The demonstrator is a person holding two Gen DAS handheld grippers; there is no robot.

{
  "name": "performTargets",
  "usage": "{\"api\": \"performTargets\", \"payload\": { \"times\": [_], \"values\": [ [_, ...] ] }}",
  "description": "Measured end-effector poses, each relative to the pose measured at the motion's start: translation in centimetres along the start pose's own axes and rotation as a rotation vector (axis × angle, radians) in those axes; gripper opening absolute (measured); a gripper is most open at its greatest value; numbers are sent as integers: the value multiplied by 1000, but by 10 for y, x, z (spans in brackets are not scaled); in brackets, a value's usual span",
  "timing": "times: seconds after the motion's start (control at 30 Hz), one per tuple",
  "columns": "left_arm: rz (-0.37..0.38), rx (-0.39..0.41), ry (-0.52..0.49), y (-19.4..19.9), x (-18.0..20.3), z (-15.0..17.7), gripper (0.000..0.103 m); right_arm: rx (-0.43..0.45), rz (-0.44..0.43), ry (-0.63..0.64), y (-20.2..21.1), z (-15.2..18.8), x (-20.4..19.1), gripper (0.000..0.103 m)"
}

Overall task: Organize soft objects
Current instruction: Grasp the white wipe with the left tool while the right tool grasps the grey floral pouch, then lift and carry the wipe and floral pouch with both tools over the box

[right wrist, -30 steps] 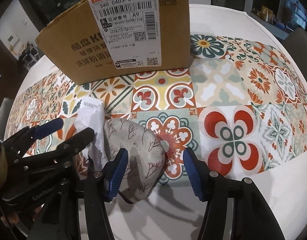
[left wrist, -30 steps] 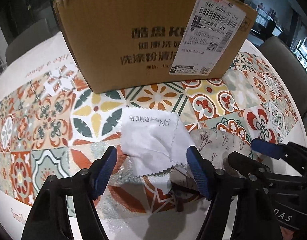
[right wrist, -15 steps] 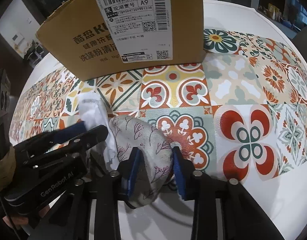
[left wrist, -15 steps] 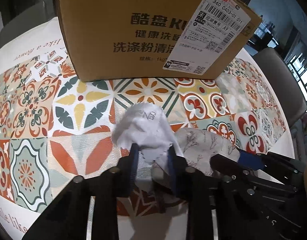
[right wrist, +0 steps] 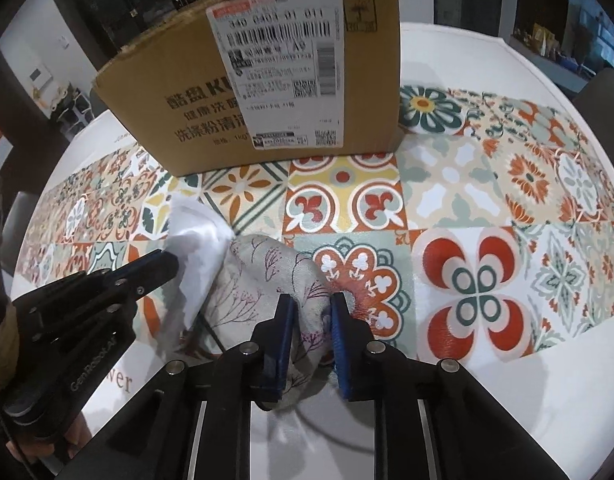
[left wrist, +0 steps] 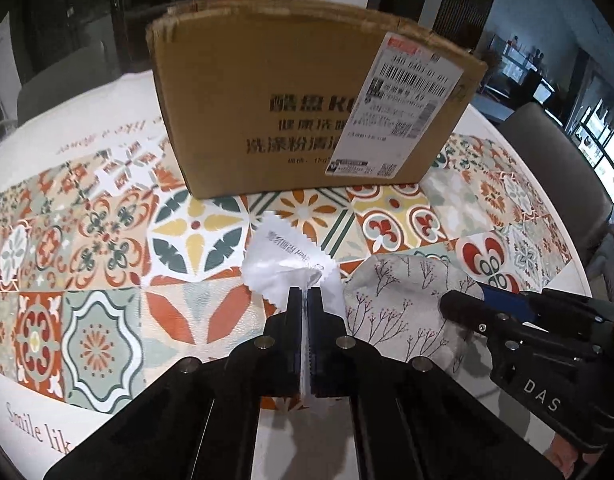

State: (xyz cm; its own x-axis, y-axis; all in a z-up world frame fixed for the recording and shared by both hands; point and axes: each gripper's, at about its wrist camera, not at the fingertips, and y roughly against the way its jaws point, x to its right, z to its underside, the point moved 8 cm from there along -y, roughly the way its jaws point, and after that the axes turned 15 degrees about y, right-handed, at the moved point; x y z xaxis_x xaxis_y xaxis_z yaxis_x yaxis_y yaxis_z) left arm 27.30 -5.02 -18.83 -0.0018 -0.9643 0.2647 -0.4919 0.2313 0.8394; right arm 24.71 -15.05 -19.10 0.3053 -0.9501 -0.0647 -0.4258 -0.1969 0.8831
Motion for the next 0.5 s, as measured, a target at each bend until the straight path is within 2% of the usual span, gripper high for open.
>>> {"api": "performTargets", "payload": {
  "times": [0.17, 0.33, 0.5],
  "values": [
    [1, 38, -13, 13, 3, -1, 2, 27, 25, 15, 15, -3, 0, 18],
    [13, 44, -5, 20, 3, 2, 2, 60, 42, 21, 29, -5, 1, 17],
    [37, -29, 14, 6, 5, 17, 4, 63, 58, 18, 34, -3, 3, 17]
  ]
}}
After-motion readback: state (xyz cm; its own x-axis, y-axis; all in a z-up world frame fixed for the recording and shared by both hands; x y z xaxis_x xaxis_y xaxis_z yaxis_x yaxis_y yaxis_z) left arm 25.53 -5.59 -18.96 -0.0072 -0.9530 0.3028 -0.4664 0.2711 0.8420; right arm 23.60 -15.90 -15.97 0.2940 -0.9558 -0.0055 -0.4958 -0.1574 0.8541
